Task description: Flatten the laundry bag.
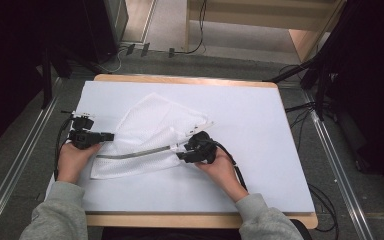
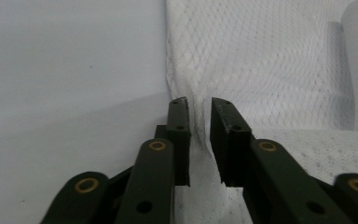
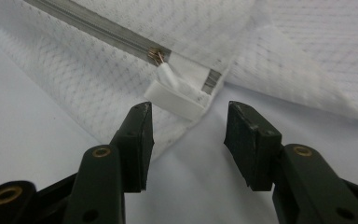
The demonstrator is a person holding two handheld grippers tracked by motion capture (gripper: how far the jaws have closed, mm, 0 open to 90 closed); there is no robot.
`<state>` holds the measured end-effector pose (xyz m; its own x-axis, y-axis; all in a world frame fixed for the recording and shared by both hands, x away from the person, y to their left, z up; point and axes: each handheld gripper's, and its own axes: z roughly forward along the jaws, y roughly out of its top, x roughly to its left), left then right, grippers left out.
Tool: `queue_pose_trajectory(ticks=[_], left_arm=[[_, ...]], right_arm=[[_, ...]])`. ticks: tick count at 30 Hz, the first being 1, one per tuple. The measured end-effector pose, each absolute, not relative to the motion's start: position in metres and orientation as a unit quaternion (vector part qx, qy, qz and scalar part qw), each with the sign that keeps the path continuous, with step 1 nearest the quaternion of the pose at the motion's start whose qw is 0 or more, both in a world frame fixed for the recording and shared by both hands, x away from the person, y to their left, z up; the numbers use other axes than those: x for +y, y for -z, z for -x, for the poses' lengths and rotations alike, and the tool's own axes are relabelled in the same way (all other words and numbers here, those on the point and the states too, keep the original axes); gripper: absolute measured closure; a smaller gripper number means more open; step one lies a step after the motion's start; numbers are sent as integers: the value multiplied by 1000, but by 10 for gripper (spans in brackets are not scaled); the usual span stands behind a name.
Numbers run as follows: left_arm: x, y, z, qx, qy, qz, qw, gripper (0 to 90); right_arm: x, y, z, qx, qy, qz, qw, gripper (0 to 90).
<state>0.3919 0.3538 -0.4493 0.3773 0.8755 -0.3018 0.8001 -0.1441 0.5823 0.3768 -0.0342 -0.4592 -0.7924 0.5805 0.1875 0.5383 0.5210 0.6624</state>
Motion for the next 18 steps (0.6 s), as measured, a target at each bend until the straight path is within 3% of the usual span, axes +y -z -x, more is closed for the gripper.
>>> queue_pose_trajectory(ticks=[5, 8, 10, 11, 12, 13, 18], left_arm=[[354, 447, -392, 555, -58, -750, 356, 615], [354, 448, -392, 554, -58, -750, 356, 589], [353, 448, -392, 554, -60, -750, 358, 542], [353, 448, -392, 554, -59, -749, 359, 542], [353, 447, -392, 553, -60, -749, 360, 527], [353, 447, -392, 552, -59, -749, 361, 518], [353, 447, -393, 550, -57, -750, 363, 492]], right_arm=[[-23, 463, -378, 874, -368, -316, 33, 523], [-18, 465, -378, 874, -366, -317, 40, 530], [-17, 466, -379, 873, -364, -322, 47, 644], [-17, 466, -379, 873, -364, -322, 47, 644], [-18, 465, -380, 873, -360, -325, 58, 766], [-18, 465, -381, 873, -359, -326, 56, 815], [-20, 464, -383, 873, -358, -327, 44, 853]])
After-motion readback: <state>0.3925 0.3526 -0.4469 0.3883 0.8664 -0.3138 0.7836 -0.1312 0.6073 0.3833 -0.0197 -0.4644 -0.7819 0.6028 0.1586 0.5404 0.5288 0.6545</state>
